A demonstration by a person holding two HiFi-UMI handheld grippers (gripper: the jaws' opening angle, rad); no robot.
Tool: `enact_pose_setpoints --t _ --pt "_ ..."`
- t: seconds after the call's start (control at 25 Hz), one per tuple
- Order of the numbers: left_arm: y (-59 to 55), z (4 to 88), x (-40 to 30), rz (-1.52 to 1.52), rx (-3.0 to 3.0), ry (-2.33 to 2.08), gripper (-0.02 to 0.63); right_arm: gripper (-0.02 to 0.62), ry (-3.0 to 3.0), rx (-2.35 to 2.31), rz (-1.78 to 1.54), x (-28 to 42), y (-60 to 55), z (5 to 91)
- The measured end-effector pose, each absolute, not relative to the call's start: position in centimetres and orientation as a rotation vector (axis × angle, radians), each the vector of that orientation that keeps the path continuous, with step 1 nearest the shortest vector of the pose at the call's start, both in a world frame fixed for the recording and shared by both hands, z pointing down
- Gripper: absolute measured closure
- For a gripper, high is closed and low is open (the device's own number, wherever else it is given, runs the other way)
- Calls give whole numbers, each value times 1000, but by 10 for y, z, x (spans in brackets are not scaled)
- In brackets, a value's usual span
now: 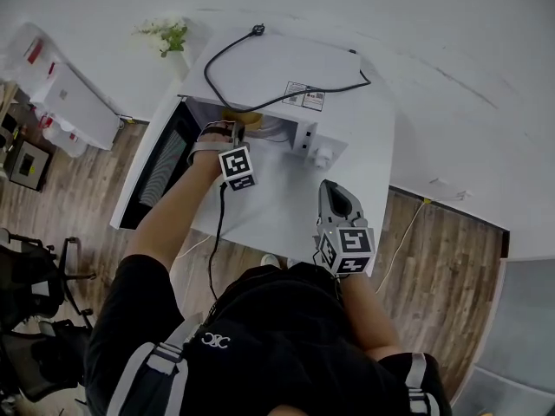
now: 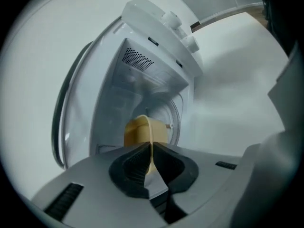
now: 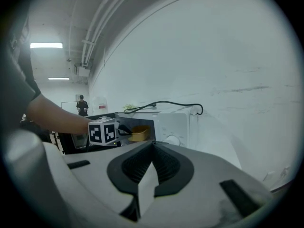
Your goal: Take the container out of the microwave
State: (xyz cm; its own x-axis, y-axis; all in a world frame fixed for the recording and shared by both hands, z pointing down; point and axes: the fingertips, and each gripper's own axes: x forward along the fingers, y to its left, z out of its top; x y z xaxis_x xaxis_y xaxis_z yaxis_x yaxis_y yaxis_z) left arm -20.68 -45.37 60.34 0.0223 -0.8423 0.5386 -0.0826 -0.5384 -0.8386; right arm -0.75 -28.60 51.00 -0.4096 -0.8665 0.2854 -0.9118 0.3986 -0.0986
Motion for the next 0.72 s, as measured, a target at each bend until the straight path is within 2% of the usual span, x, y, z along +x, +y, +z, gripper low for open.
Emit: enact_pose_setpoints --t 0.72 --pt "-349 575 -243 -1532 -1768 923 571 591 -2630 1330 338 -83 -296 512"
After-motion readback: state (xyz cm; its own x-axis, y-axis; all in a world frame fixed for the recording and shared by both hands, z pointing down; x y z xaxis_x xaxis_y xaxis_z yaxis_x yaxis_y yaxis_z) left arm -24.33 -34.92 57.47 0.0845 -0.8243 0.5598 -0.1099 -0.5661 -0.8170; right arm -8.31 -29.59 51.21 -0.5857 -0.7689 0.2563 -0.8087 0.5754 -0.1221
